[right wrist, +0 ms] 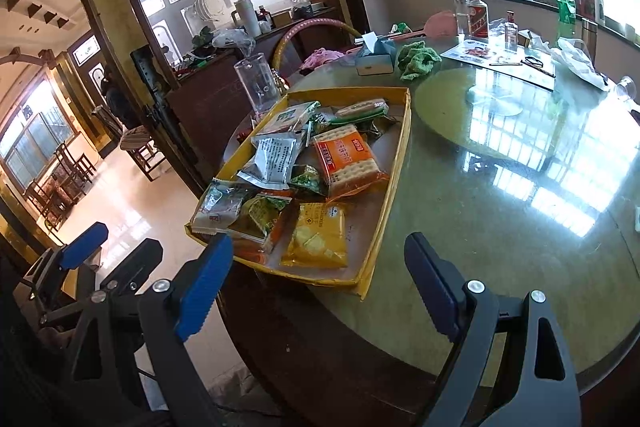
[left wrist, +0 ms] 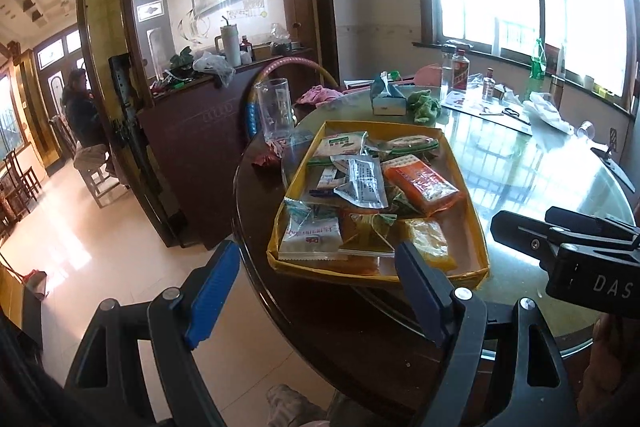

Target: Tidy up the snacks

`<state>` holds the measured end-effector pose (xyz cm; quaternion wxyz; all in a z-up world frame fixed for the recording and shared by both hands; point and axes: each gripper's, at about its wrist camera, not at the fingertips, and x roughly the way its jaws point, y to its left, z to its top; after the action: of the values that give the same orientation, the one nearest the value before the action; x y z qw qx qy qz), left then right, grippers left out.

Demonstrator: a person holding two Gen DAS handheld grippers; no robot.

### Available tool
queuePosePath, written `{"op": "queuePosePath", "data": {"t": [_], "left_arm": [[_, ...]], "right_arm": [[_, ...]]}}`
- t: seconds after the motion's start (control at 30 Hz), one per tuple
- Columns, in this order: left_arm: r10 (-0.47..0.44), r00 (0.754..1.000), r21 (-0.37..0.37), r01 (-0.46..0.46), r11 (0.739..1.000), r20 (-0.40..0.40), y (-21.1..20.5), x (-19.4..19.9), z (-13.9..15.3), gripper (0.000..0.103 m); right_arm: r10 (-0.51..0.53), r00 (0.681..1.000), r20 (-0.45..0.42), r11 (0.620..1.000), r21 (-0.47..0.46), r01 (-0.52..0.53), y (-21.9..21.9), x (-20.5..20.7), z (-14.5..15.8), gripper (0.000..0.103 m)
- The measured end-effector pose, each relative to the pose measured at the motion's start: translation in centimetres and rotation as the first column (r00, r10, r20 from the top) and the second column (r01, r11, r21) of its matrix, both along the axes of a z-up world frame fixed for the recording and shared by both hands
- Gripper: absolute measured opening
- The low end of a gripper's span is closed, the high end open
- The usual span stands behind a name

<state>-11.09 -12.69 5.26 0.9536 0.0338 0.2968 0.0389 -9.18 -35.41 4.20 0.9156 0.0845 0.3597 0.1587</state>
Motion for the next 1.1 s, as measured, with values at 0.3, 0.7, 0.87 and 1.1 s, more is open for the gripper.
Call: {"op": "queuePosePath", "data": {"t": [0.3, 0.7, 0.87, 1.1], "left_arm": [[0.021, 1.000, -0.002, -0.021, 1.000, -0.016, 1.0, 0.4, -0.5, 0.080], [0.021, 0.999, 0.009, -0.021, 1.000, -0.028, 0.7, 0.4, -0.8, 0.080], [0.022, 0.999, 0.008, -0.022, 1.000, -0.040, 0.7, 0.5, -0.9, 0.080], [0.017, 0.999, 0.019, -0.016, 1.000, -0.050, 0.4, 0.6, -0.9, 0.080]], "right_arm": [[-0.001, 1.000, 0.010, 0.999, -0.054, 0.002, 1.5, -0.1, -0.3, 0.087], [-0.003, 1.000, 0.016, 0.998, -0.059, 0.004, 1.5, -0.1, -0.2, 0.087], [-0.004, 1.000, 0.013, 0.998, -0.060, 0.005, 1.5, -0.1, -0.3, 0.088], [-0.002, 1.000, 0.020, 0.998, -0.057, 0.003, 1.1, -0.1, -0.5, 0.087]]}}
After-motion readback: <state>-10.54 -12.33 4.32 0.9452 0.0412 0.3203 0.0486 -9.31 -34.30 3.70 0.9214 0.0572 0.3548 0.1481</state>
